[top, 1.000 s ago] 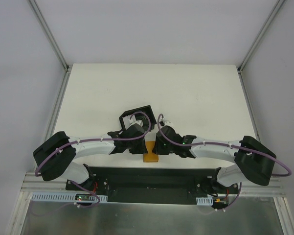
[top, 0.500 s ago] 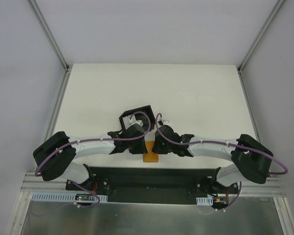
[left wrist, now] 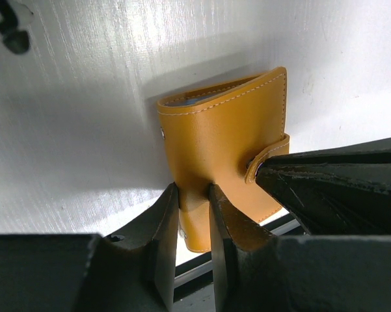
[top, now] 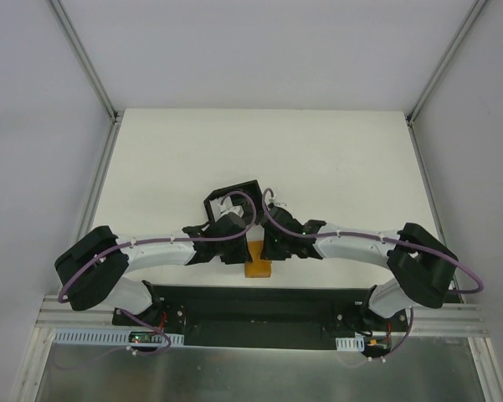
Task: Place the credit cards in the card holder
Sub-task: Close the card holder at the center of the board.
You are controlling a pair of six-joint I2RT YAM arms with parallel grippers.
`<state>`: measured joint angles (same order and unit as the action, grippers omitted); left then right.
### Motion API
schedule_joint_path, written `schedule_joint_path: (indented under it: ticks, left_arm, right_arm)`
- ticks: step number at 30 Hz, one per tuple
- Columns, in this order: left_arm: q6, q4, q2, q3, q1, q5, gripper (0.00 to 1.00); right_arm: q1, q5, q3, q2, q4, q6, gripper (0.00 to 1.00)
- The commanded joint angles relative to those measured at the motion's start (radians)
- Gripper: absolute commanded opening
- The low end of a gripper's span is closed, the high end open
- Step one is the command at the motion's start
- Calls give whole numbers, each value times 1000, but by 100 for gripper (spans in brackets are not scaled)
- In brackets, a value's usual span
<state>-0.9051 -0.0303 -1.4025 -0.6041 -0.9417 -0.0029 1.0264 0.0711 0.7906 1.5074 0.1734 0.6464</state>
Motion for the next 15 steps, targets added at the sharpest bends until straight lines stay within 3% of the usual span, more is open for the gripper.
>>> schedule_joint_path:
  ticks: [1,15]
  left_arm:
    - [9,-60,0,50,0,-32,18]
    - [12,-2,8,81,-2,-28,19]
  right_arm:
    - [-25,-21,65,53,104,-2,13]
    - [-63,-105,157,165,205,-8,16]
